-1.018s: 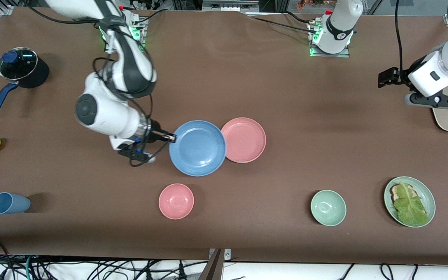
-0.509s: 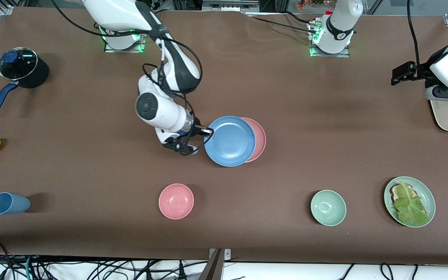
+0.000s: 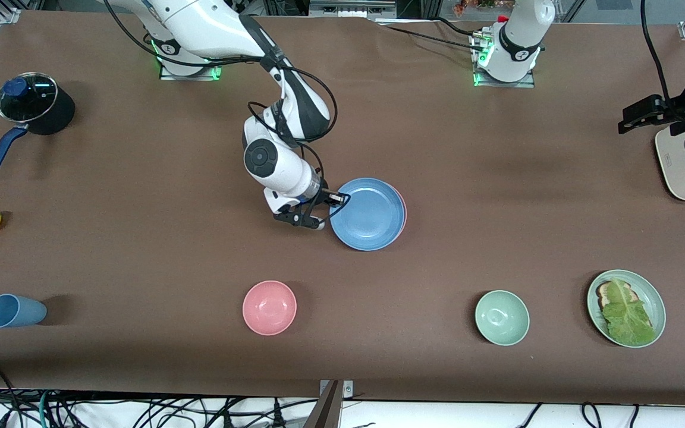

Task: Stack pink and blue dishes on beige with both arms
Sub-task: 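Carry the blue plate over the pink plate and lower it with the right gripper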

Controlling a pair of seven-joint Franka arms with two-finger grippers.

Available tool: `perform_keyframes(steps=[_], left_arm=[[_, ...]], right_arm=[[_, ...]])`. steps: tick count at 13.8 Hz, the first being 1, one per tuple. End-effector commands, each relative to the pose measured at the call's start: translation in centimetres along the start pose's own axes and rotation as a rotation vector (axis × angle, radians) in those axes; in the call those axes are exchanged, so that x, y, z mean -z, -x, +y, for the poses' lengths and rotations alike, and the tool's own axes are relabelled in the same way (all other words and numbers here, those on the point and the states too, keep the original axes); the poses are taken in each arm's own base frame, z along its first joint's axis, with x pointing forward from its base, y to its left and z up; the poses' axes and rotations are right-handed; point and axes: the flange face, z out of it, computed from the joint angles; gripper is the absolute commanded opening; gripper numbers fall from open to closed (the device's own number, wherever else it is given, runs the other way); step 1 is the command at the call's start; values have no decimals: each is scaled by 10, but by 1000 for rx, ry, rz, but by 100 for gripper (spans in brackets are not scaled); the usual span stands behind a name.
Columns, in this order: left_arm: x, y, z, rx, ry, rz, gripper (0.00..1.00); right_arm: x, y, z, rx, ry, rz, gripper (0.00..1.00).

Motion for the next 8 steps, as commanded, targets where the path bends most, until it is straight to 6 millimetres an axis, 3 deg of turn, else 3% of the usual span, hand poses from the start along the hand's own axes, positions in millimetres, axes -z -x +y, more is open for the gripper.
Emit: perform_keyframes(steps=[1, 2, 3, 6, 8], left_arm=[[6, -5, 4, -27, 6, -3, 100], [6, -5, 5, -30, 4, -3, 100], [5, -4, 7, -33, 4, -10, 100], [6, -4, 7, -34, 3, -10, 100], [6, -4, 10, -42, 3, -10, 100]], right_arm=[[-2, 5, 3, -18, -5, -3, 0], [-3, 5, 4, -20, -5, -5, 18], [0, 4, 3, -17, -6, -3, 99], [31, -7, 2, -17, -32, 31, 100], [77, -31, 15, -22, -15, 65, 100]])
